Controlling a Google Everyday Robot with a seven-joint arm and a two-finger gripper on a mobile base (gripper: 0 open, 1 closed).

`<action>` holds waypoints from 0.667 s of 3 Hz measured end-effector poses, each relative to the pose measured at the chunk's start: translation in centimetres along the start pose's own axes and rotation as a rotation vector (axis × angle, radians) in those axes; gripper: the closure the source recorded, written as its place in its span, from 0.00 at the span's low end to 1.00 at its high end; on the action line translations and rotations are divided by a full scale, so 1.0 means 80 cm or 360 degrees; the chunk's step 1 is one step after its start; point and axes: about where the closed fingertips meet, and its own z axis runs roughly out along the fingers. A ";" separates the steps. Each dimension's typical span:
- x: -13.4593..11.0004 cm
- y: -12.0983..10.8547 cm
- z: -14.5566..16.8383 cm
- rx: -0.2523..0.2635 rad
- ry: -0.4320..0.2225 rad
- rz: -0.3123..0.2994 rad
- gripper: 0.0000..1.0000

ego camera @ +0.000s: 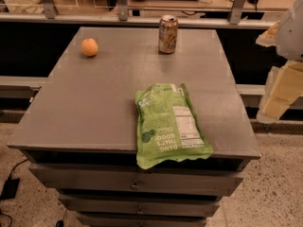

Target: Move orange can near green rice chip bag

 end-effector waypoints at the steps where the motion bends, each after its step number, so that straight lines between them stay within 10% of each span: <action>1: -0.003 -0.010 -0.001 0.0036 -0.0025 0.0002 0.00; 2: -0.015 -0.061 0.003 0.0157 -0.0123 -0.0002 0.00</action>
Offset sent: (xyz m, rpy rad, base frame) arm 0.1018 -0.0050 0.0240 0.1018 -0.2198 0.0005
